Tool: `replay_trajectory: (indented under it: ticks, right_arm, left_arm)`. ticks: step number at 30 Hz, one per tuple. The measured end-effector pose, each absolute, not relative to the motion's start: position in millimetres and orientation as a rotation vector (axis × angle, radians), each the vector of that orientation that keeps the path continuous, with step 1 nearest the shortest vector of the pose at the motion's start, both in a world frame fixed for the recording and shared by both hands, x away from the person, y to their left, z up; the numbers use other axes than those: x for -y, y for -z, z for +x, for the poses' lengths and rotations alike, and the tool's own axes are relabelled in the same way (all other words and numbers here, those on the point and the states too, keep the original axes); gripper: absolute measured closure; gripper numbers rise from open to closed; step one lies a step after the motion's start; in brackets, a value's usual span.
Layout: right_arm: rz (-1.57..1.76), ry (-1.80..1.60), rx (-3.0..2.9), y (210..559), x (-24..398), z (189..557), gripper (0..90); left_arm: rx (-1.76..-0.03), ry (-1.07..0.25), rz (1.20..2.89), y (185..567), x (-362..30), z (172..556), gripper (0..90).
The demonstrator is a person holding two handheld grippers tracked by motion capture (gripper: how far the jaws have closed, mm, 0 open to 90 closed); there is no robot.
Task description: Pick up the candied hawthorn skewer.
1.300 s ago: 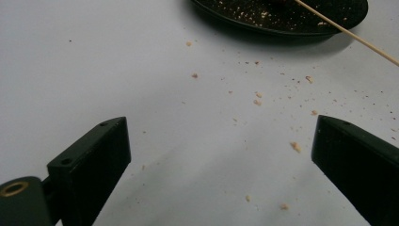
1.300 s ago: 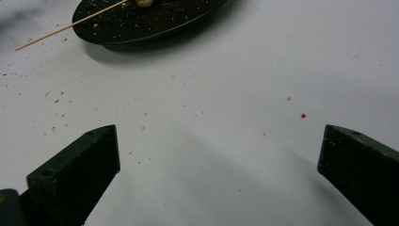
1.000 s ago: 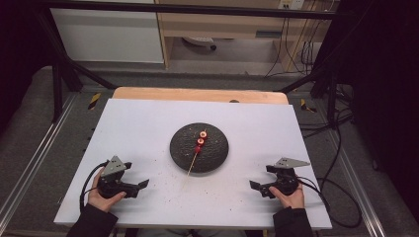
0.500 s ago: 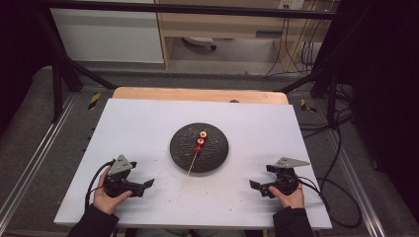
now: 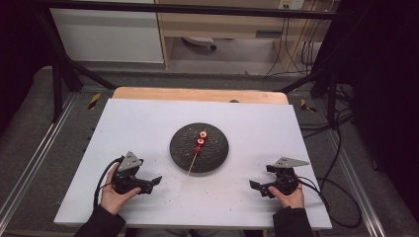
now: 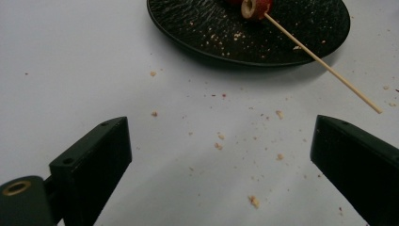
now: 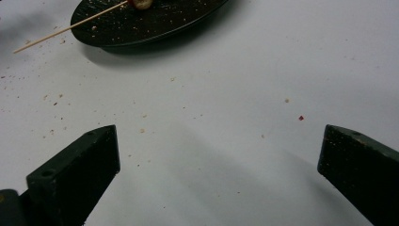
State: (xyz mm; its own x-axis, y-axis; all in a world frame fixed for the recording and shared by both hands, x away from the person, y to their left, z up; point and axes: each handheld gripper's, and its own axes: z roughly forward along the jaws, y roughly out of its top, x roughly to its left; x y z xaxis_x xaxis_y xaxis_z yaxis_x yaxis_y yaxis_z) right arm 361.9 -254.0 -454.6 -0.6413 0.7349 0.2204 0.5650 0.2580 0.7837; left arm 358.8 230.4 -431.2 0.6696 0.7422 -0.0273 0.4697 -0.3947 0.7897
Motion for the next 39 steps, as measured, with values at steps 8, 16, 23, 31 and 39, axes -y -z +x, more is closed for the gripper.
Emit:
replay_trajectory:
  ticks: [8, 16, 23, 31, 39]
  right_arm:
    - [1.23, -1.33, -2.334, 454, 254, 361, 0.6]
    - [1.22, -1.338, -2.333, 454, 254, 362, 0.6]
    - [1.219, -1.325, -2.34, 455, 254, 362, 0.6]
    - [1.218, -1.325, -2.34, 455, 254, 362, 0.6]
    - [1.221, -1.331, -2.334, 454, 254, 362, 0.6]
  left_arm:
    - [-0.921, -0.419, 2.082, 426, -210, 364, 5.5]
    - [-0.908, -0.419, 2.098, 418, -188, 370, 7.6]
    - [-0.9, -0.414, 2.103, 411, -168, 376, 8.6]
    - [-0.903, -0.418, 2.116, 404, -149, 384, 12.7]
    - [-0.928, -0.437, 2.139, 403, -131, 394, 20.1]
